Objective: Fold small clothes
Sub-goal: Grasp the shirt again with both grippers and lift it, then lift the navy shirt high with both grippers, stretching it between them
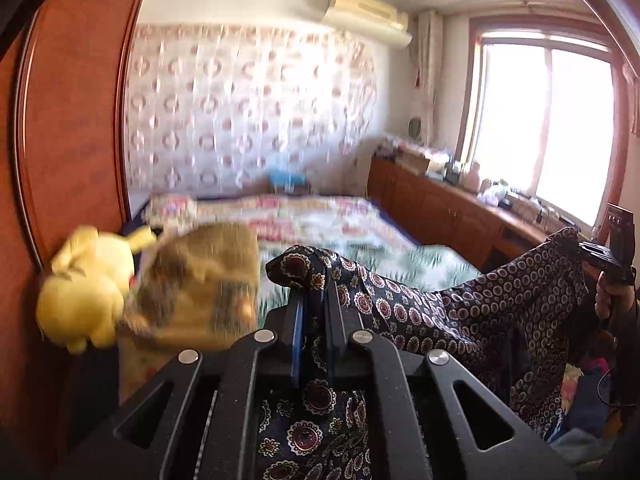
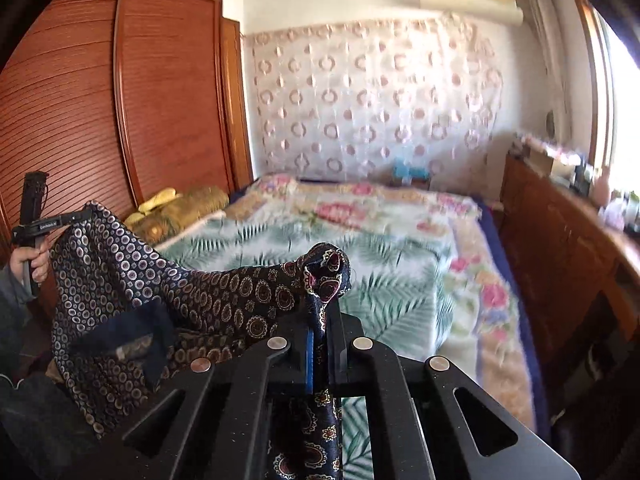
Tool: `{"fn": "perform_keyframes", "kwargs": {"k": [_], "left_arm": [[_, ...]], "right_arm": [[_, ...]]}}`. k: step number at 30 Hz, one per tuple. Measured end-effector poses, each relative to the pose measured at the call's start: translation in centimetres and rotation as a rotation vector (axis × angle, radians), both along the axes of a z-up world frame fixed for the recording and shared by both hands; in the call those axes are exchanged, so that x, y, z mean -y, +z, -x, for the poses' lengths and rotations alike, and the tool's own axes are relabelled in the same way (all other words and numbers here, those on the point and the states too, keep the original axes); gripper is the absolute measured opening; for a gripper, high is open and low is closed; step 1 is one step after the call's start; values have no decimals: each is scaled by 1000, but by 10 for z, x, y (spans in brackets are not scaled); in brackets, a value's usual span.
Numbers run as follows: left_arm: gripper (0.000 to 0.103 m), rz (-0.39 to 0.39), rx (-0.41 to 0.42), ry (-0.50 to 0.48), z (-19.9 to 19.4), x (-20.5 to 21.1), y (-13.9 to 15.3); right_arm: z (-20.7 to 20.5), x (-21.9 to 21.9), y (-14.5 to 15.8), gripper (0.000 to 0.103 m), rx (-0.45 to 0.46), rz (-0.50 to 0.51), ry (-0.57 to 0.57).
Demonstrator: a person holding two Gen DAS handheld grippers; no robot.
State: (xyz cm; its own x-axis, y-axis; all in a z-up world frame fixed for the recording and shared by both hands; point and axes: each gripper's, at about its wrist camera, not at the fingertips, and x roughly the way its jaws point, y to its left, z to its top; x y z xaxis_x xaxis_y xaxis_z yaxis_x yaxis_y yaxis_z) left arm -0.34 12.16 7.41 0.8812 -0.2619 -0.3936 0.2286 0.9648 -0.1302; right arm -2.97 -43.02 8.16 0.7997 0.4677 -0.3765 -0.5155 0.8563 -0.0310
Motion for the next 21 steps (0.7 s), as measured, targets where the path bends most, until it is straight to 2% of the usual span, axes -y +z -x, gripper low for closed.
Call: {"fn": "perform_keyframes", "kwargs": {"k": [4, 7, 11, 13, 15, 19, 21], "left_arm": [[9, 7, 112, 9, 2, -7, 59], [9, -4, 148, 35, -6, -17, 88], [9, -46, 161, 99, -36, -29, 105], [9, -44, 125, 114, -62, -38, 97], [9, -53, 85, 123, -88, -38, 77], [10, -92, -24, 153, -144, -35, 24], [14, -105, -75, 171, -165, -33, -6]], "right_arm": [[9, 4, 57, 4, 112, 4, -3], [10, 6, 102, 4, 198, 26, -14], [-12, 4, 141, 4, 238, 61, -47], [-39, -2, 142, 4, 209, 76, -73], [-69, -16, 128, 4, 168, 104, -99], [-127, -40, 85, 4, 67, 113, -145], [-157, -49, 57, 4, -2, 110, -171]]}}
